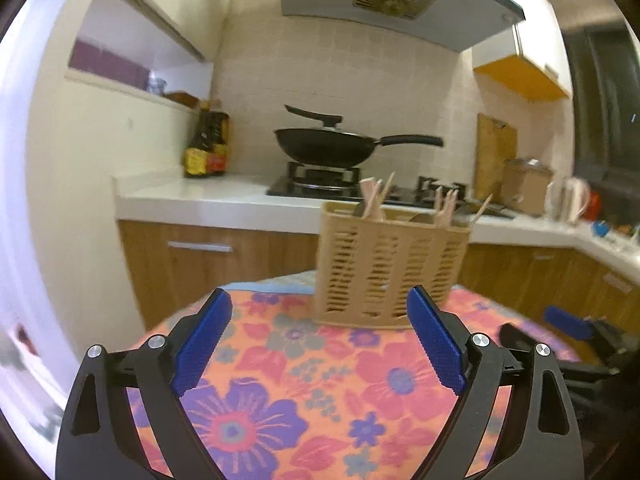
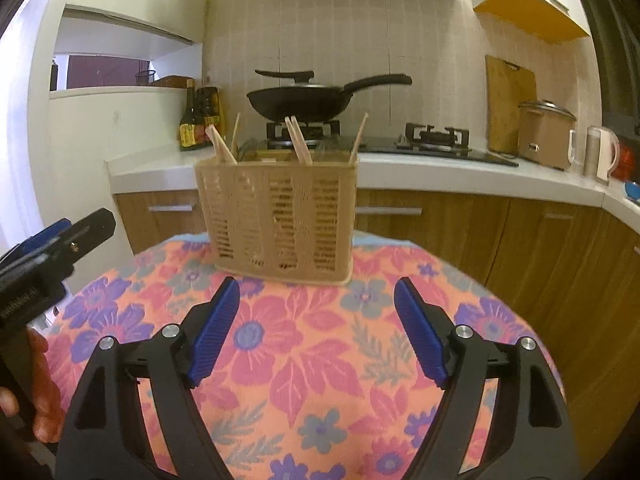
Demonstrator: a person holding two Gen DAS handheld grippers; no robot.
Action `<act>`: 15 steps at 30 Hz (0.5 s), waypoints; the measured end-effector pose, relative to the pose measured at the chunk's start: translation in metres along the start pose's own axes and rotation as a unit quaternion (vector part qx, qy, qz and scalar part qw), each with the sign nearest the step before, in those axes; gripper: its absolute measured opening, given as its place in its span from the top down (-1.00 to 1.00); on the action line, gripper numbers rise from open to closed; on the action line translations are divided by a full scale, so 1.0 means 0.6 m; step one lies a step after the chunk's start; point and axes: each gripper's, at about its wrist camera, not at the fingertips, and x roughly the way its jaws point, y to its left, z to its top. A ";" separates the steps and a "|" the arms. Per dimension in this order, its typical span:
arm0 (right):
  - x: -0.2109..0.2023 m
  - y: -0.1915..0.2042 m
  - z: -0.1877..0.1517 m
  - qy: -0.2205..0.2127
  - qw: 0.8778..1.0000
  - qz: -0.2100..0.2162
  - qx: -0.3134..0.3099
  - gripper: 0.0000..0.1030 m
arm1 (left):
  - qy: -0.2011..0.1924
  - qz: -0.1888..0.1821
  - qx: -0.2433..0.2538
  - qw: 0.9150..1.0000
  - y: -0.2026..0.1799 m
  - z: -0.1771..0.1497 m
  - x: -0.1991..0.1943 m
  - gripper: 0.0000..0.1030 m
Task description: Organize utensils
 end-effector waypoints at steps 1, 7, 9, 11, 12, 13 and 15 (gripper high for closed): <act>0.002 -0.001 -0.007 0.002 1.000 0.003 0.004 -0.50 | -0.004 0.015 0.006 1.000 -0.001 -0.007 0.000 -0.69; 0.008 0.004 -0.014 0.004 1.000 0.001 -0.003 -0.61 | -0.017 0.027 0.002 0.999 0.014 -0.012 -0.008 -0.76; 0.011 0.004 -0.014 0.006 1.000 -0.001 -0.003 -0.67 | -0.020 0.032 0.011 0.999 0.011 -0.014 -0.009 -0.77; 0.014 0.001 -0.014 0.013 1.000 0.003 0.002 -0.72 | -0.017 0.034 0.024 0.999 0.002 -0.016 -0.007 -0.81; 0.017 -0.001 -0.014 0.016 1.000 0.001 0.004 -0.74 | -0.015 0.033 0.029 0.999 -0.002 -0.017 -0.005 -0.83; 0.020 -0.003 -0.014 0.020 1.000 -0.002 0.006 -0.76 | -0.010 0.031 0.034 0.999 -0.005 -0.017 -0.001 -0.85; 0.027 -0.004 -0.015 0.030 1.000 -0.002 0.010 -0.76 | 0.004 0.030 0.039 0.999 -0.009 -0.019 0.008 -0.85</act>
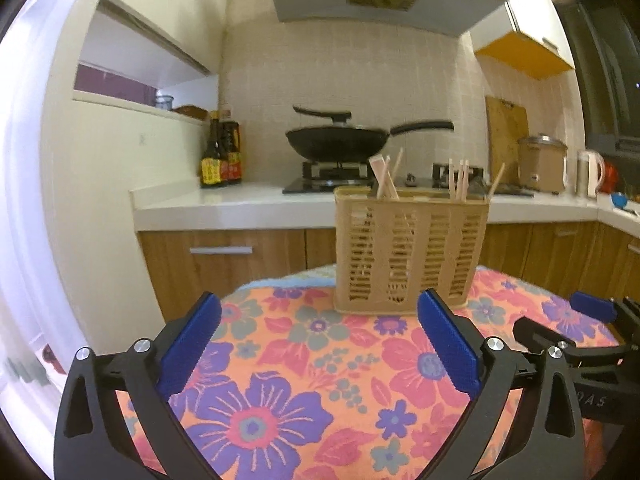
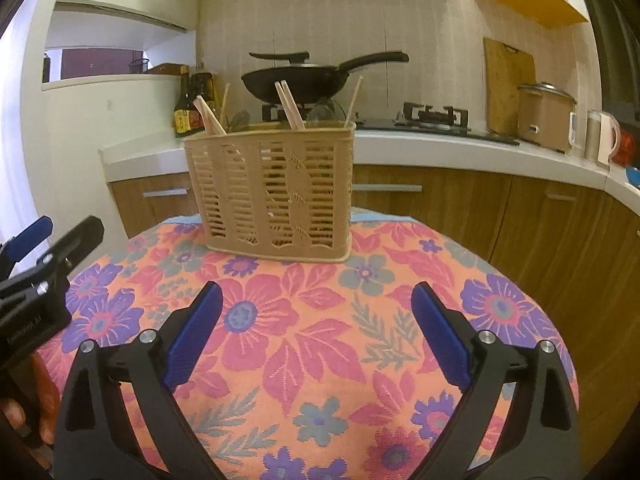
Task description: Organize utensils
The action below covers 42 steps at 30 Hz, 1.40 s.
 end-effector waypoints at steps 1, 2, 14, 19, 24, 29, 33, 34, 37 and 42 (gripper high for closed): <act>0.002 -0.002 0.000 0.003 1.000 0.000 0.003 -0.77 | 0.006 0.001 0.003 1.000 -0.001 -0.001 0.004 -0.85; 0.003 -0.003 0.000 0.004 1.000 0.000 0.006 -0.79 | 0.008 0.002 0.003 1.000 -0.001 -0.002 0.005 -0.85; 0.008 -0.013 -0.001 0.012 1.000 0.001 0.019 -0.83 | 0.025 0.007 -0.009 1.000 0.007 -0.005 0.017 -0.85; 0.012 -0.020 -0.001 0.020 0.999 0.005 0.033 -0.84 | 0.027 0.009 -0.008 1.000 0.006 -0.006 0.018 -0.85; 0.014 -0.021 -0.002 0.023 0.999 0.006 0.034 -0.84 | 0.035 0.008 -0.012 0.999 0.010 -0.006 0.021 -0.85; 0.014 -0.019 -0.002 0.022 0.999 0.009 0.030 -0.84 | 0.037 0.009 -0.013 0.999 0.011 -0.006 0.023 -0.85; 0.013 -0.015 -0.003 0.020 0.999 0.008 0.024 -0.84 | 0.035 0.008 -0.010 0.999 0.009 -0.005 0.022 -0.85; 0.013 -0.015 -0.003 0.021 0.999 0.008 0.024 -0.84 | 0.035 0.008 -0.009 0.999 0.009 -0.005 0.022 -0.85; 0.014 -0.017 -0.002 0.023 0.999 0.009 0.027 -0.84 | 0.036 0.008 -0.009 0.999 0.008 -0.006 0.023 -0.85; 0.015 -0.019 -0.002 0.025 0.999 0.011 0.030 -0.84 | 0.034 0.008 -0.006 0.999 0.007 -0.006 0.022 -0.85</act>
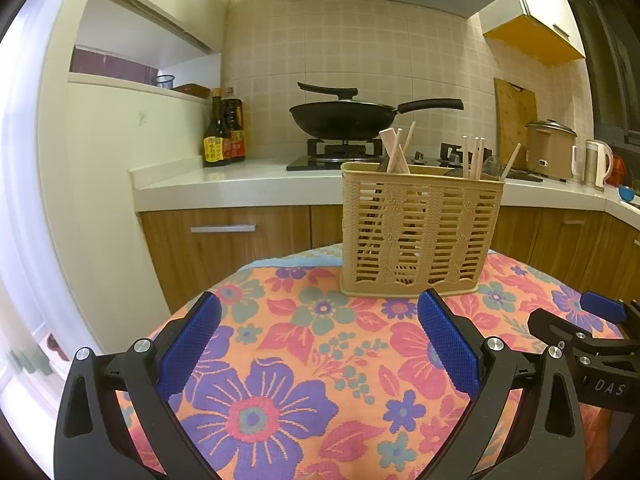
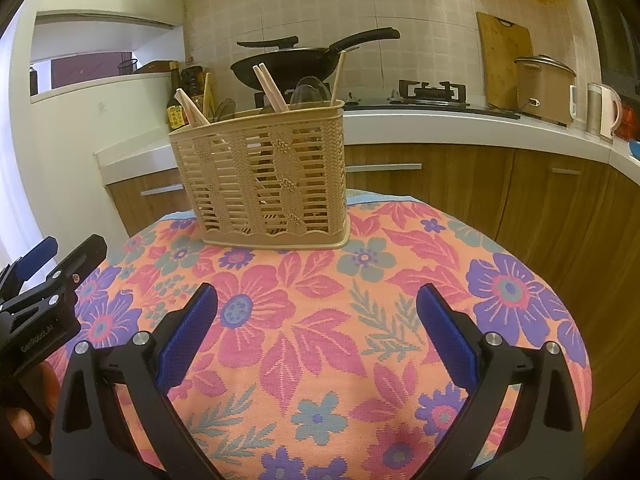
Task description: Organize utensils
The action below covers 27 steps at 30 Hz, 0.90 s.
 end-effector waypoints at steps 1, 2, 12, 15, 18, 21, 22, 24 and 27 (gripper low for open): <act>0.000 0.000 0.000 0.000 1.000 0.000 0.000 -0.84 | 0.000 0.000 0.001 1.000 0.000 0.000 0.000 -0.85; 0.000 0.000 0.000 0.000 1.000 0.000 -0.001 -0.84 | 0.000 0.000 0.001 1.000 0.000 0.000 0.000 -0.85; 0.000 0.001 0.000 0.000 1.000 0.000 -0.002 -0.84 | 0.000 -0.001 0.001 1.000 0.000 0.001 0.000 -0.85; 0.002 0.001 0.000 0.001 1.000 0.000 -0.003 -0.84 | 0.001 0.000 0.001 1.000 0.000 0.001 0.000 -0.85; 0.002 0.000 0.000 0.001 1.000 0.000 -0.004 -0.84 | 0.001 0.000 0.001 1.000 0.000 0.001 0.000 -0.85; 0.002 0.000 0.000 0.002 1.000 0.000 -0.004 -0.84 | 0.003 0.000 0.000 1.000 0.001 0.000 0.003 -0.85; 0.002 0.000 0.000 0.002 1.000 0.000 -0.004 -0.84 | 0.005 -0.001 -0.001 1.000 0.000 0.000 0.003 -0.85; 0.002 0.000 0.000 0.001 1.000 0.000 -0.004 -0.84 | 0.006 -0.001 -0.001 1.000 0.001 -0.001 0.004 -0.85; 0.002 0.000 0.000 0.002 1.000 0.000 -0.004 -0.84 | 0.006 -0.001 0.000 1.000 0.001 0.000 0.003 -0.85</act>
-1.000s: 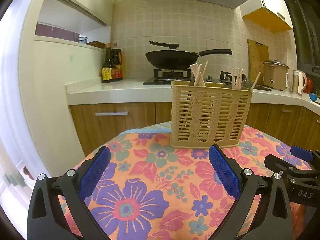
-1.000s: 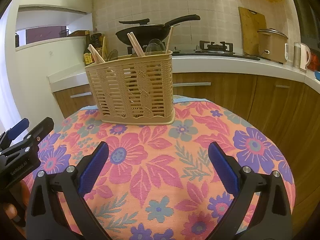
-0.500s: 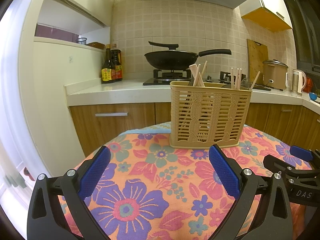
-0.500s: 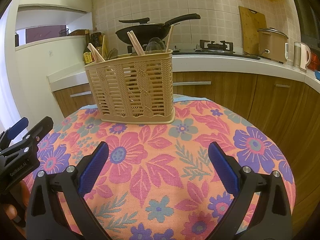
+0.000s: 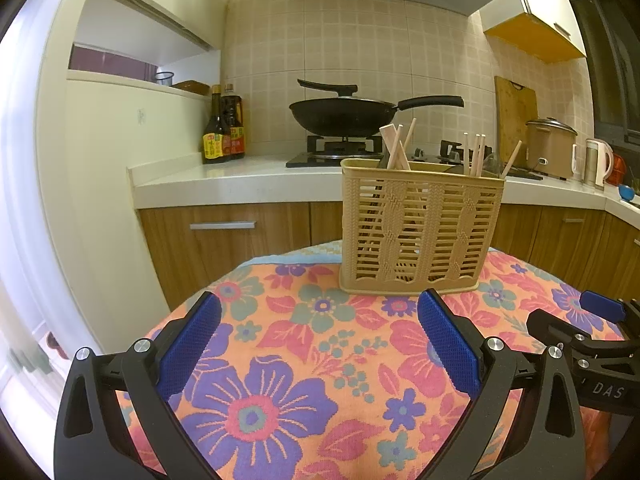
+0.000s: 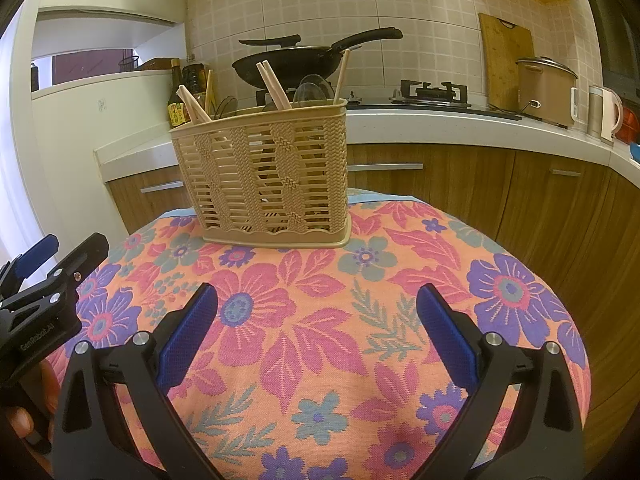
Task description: Organize utensils
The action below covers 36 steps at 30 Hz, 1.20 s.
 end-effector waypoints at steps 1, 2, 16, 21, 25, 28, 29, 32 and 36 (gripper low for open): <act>0.000 0.000 0.000 0.000 1.000 0.000 0.000 -0.84 | 0.000 0.000 0.001 1.000 0.000 0.000 0.000 -0.85; 0.000 0.000 0.000 0.000 1.000 0.000 0.000 -0.84 | -0.001 0.000 0.001 1.000 0.000 0.000 0.001 -0.85; 0.000 0.000 0.000 0.000 1.000 0.000 -0.001 -0.84 | -0.001 0.000 0.000 1.000 0.001 0.000 -0.001 -0.85; 0.000 0.000 0.000 0.000 1.000 0.000 0.000 -0.84 | 0.000 -0.004 0.001 1.000 0.001 0.000 0.000 -0.85; 0.001 0.000 0.000 0.000 1.000 0.000 -0.001 -0.84 | 0.000 -0.005 0.003 1.000 0.000 0.001 -0.002 -0.85; 0.001 0.001 0.000 0.001 1.000 0.000 -0.001 -0.84 | 0.001 -0.005 0.002 1.000 0.001 0.001 -0.001 -0.85; 0.001 0.001 0.000 0.000 1.000 0.000 -0.001 -0.84 | 0.001 -0.005 0.002 1.000 0.001 0.001 -0.001 -0.85; 0.001 0.001 0.000 0.001 1.000 0.000 -0.001 -0.84 | 0.002 -0.005 0.001 1.000 0.000 0.001 -0.001 -0.85; 0.001 0.001 0.001 0.001 1.000 0.000 -0.001 -0.84 | 0.002 -0.005 0.002 1.000 0.001 0.001 -0.001 -0.85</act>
